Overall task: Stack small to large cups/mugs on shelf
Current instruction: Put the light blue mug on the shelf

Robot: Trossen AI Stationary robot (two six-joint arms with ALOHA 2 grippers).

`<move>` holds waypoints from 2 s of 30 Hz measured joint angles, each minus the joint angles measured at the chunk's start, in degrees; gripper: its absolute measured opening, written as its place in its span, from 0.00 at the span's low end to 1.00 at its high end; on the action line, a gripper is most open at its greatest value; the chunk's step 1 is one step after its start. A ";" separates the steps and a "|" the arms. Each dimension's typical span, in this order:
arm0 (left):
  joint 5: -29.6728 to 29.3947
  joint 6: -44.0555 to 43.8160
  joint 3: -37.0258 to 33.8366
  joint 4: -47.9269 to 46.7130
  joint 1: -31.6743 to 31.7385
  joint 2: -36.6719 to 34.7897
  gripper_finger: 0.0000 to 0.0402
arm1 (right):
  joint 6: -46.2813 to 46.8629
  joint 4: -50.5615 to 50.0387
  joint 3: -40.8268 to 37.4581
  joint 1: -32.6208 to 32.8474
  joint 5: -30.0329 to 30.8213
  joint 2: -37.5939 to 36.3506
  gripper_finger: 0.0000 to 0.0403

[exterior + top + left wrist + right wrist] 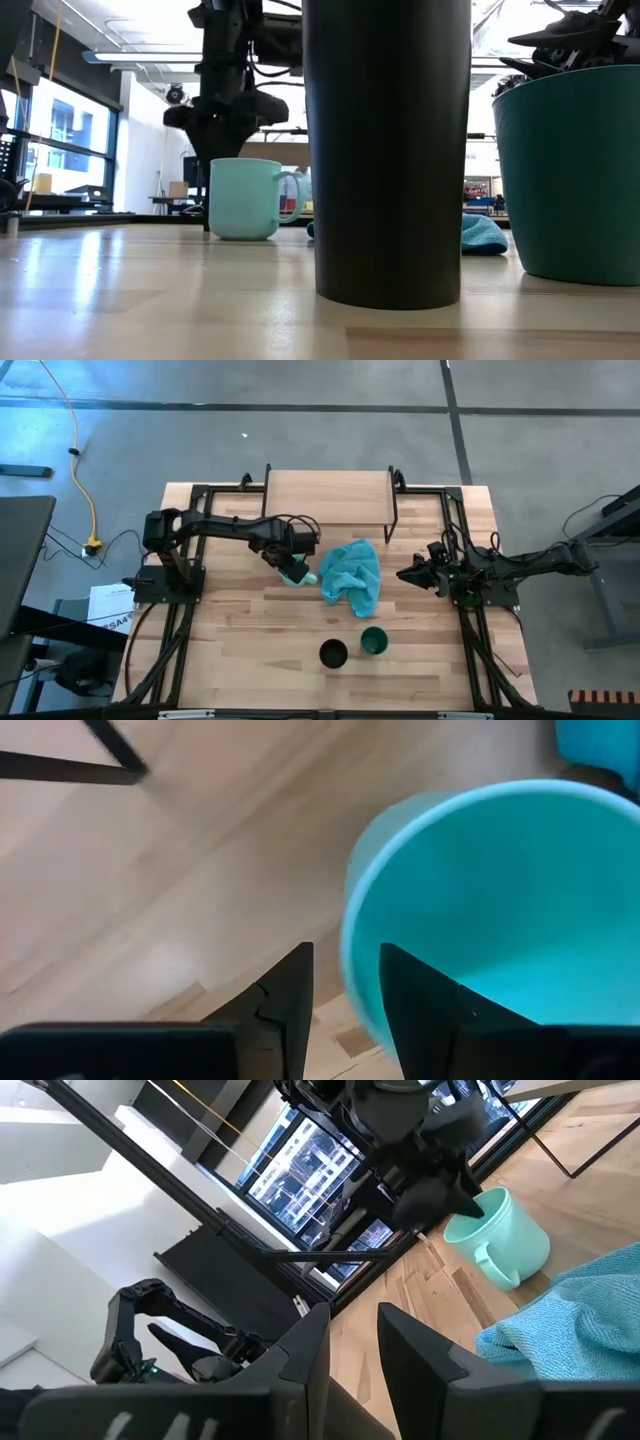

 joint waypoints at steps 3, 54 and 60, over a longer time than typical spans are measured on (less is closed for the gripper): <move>1.11 0.44 -1.00 1.21 0.00 0.00 0.26 | 0.00 0.02 0.00 0.00 0.00 0.00 0.20; -3.77 57.59 -1.00 10.29 -1.32 0.00 0.26 | 2.28 0.48 0.00 0.00 0.02 0.00 0.20; -4.04 60.69 -1.00 11.03 -1.08 0.00 0.26 | 3.08 0.83 0.00 0.00 0.02 0.00 0.20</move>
